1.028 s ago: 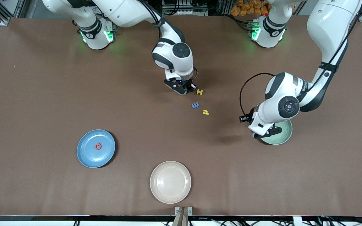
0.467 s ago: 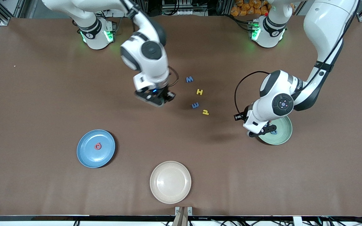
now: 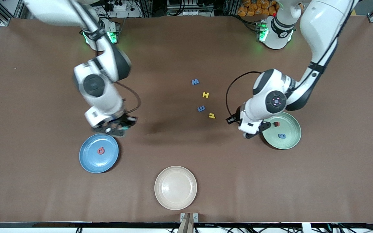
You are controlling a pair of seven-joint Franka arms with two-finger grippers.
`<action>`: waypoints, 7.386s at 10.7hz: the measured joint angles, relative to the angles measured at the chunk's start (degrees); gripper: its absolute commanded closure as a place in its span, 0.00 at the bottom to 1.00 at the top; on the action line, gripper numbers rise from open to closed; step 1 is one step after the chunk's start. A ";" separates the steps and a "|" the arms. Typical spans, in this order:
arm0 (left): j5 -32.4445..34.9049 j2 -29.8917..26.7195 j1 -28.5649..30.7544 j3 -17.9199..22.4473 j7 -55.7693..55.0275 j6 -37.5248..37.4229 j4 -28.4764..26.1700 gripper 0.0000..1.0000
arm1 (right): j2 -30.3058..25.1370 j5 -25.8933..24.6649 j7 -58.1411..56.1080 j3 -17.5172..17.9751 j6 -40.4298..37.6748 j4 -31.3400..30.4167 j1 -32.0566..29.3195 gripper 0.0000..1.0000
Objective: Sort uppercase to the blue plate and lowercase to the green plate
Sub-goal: 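Put the R on the blue plate while the left gripper grasps the h, then lift the yellow h with the left gripper while the right gripper withdraws, then put the yellow h on the green plate while the right gripper reaches the H, then grasp the yellow H with the right gripper while the left gripper withdraws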
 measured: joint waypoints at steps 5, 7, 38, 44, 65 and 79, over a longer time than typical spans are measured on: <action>-2.95 1.01 -8.16 5.92 -5.73 5.27 -0.12 0.49 | 7.07 1.19 -19.18 -7.51 12.00 -1.13 -3.44 1.00; -2.96 1.83 -9.14 6.06 -9.78 6.58 -0.12 0.49 | 10.56 1.22 -20.89 -9.42 15.32 -0.85 -3.44 1.00; -0.90 7.48 -14.21 6.71 -35.68 18.53 -5.36 0.67 | 2.62 6.69 -22.70 -11.93 -7.54 8.16 4.55 0.00; 2.06 7.33 -14.49 6.54 -35.37 18.69 -5.46 0.89 | -4.53 6.93 -16.57 -7.74 -17.91 8.11 7.76 0.00; 22.30 -3.25 3.55 7.91 12.65 -12.49 -4.56 1.00 | 15.65 -3.96 47.92 2.27 -2.00 13.10 36.51 0.05; 25.47 -4.82 4.69 6.88 14.93 -12.68 -4.41 0.00 | 27.07 -7.20 54.19 -0.99 10.08 19.03 41.88 0.27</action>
